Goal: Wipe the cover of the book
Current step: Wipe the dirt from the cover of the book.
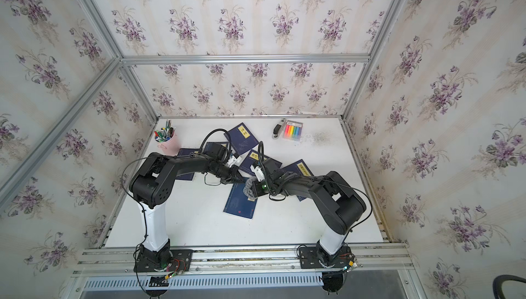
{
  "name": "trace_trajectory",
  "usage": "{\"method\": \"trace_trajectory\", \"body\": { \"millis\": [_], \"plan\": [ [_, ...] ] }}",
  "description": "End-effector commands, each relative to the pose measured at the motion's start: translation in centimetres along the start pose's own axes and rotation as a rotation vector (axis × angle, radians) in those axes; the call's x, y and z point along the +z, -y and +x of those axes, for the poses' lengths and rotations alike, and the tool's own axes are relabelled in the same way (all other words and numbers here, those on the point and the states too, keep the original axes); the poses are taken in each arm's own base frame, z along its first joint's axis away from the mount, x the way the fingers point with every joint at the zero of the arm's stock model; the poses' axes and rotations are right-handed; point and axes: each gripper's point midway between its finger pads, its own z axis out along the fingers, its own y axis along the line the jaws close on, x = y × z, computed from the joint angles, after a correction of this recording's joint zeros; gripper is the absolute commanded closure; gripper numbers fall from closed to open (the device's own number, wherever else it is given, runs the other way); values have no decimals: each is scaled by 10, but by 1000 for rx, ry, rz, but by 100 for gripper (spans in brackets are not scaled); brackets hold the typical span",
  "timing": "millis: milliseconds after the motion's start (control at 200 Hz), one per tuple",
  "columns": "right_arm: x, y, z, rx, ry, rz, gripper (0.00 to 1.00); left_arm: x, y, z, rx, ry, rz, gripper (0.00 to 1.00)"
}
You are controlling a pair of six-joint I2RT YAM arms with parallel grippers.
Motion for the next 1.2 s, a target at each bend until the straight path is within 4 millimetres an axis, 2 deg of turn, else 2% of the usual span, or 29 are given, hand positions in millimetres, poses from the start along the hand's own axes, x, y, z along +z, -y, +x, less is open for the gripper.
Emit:
{"method": "trace_trajectory", "body": {
  "millis": [0,195,260,345,410,470,639,714,789,854,954,1104,1194],
  "plan": [
    [1,-19,39,-43,-119,-57,100,-5,-74,11,-63,11,-368,100],
    [-4,-53,80,-82,-193,-131,100,-4,-75,10,-64,10,-370,100],
    [-6,-56,85,-81,-199,-137,100,-4,-75,11,-65,8,-371,100],
    [-7,-56,82,-93,-187,-133,100,-4,-76,11,-67,6,-371,100],
    [-4,-47,75,-96,-173,-87,100,-4,-76,11,-65,8,-372,100],
    [-1,-33,60,-74,-147,-58,100,-4,-76,11,-65,8,-373,100],
    [4,35,6,76,-39,87,100,-4,-75,11,-64,9,-369,100],
    [5,42,-12,91,-3,102,100,-4,-75,11,-64,9,-367,100],
    [5,35,-19,88,1,71,100,-4,-74,11,-62,8,-367,100],
    [6,27,-14,71,-18,53,100,-5,-74,10,-61,10,-369,100],
    [7,10,12,24,-82,38,100,-5,-74,9,-58,12,-372,100],
    [5,-34,56,-45,-160,-39,100,-5,-75,10,-59,7,-373,100],
    [3,-53,67,-70,-170,-78,100,-4,-74,10,-60,6,-371,100]
  ]
}}
